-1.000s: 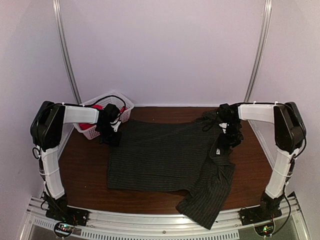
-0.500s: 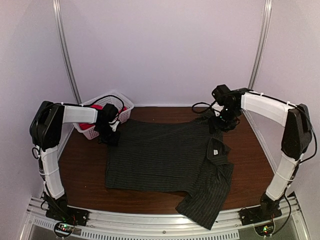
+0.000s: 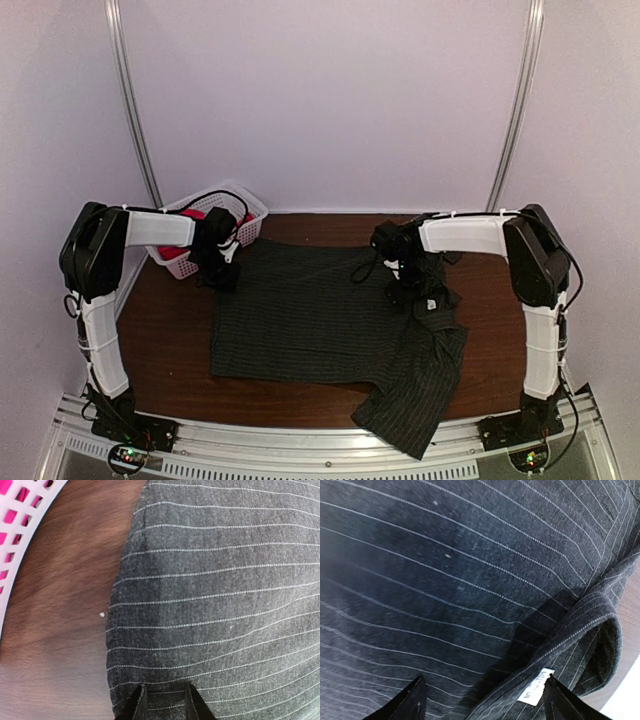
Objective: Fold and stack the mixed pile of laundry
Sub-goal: Adjust the flattened T-shirt at the center of the board, then move the flattened T-shirt to the center of the board.
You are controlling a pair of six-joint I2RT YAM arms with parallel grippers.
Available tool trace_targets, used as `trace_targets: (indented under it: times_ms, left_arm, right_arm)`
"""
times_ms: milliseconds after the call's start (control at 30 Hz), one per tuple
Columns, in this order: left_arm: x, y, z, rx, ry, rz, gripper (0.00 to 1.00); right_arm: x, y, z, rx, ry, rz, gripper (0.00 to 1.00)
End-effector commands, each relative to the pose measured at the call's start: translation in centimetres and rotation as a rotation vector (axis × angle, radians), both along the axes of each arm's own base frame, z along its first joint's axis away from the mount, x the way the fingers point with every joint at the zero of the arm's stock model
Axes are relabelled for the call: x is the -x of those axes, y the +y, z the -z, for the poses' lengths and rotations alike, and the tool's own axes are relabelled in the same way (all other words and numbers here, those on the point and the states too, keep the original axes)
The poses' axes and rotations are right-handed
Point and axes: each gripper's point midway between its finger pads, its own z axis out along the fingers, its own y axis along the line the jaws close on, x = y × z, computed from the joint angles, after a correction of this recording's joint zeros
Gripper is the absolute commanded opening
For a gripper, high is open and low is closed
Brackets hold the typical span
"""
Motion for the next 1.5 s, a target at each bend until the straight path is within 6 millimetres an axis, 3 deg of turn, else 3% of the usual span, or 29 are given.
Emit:
trace_targets:
  times_ms: [0,133,267,533,667,833,1000,1067,1133,1233,1333,1467]
  left_arm:
    - [2.9,1.5,3.7,-0.045,0.143,-0.016,0.28]
    - [2.9,1.8,3.7,-0.055,0.142,-0.021,0.28]
    - [3.0,2.0,3.8,-0.065,0.145,-0.023,0.28]
    - [3.0,2.8,3.6,-0.075,0.146,-0.031,0.28]
    - [3.0,2.8,3.4,-0.068,0.145,-0.025,0.28]
    - [1.8,0.9,0.6,0.043,0.064,0.003,0.33]
    - [0.5,-2.2,-5.3,0.178,-0.075,0.103,0.42]
    - [0.7,-3.9,-7.3,0.214,-0.122,0.175,0.43]
    - [1.4,-5.5,-8.6,0.249,-0.147,0.245,0.43]
    - [2.9,-6.9,-8.4,0.264,-0.131,0.309,0.42]
    - [4.7,-7.2,-6.4,0.261,-0.070,0.326,0.41]
    - [6.4,-7.2,-3.5,0.221,-0.005,0.332,0.41]
  right_arm:
    - [-0.3,-1.7,0.1,0.168,-0.053,-0.023,0.81]
    - [0.1,-3.5,-0.7,0.234,-0.069,-0.019,0.78]
    - [0.1,-6.5,-3.9,0.247,-0.130,0.039,0.69]
    - [0.7,-19.1,-6.4,0.294,-0.135,0.289,0.67]
    - [-0.1,-21.9,-6.9,0.242,-0.149,0.377,0.65]
    - [-1.3,-18.5,-7.8,0.059,-0.157,0.341,0.65]
    - [-1.1,-10.9,-10.9,-0.320,-0.188,0.238,0.64]
    - [-0.1,-8.1,-10.1,-0.458,-0.126,0.213,0.62]
    - [0.8,-6.9,-8.2,-0.514,-0.072,0.209,0.61]
    - [1.4,-6.7,-5.2,-0.524,-0.018,0.227,0.60]
    - [1.2,-6.7,-2.9,-0.511,0.021,0.233,0.60]
    - [1.3,-8.2,0.5,-0.457,0.092,0.275,0.60]
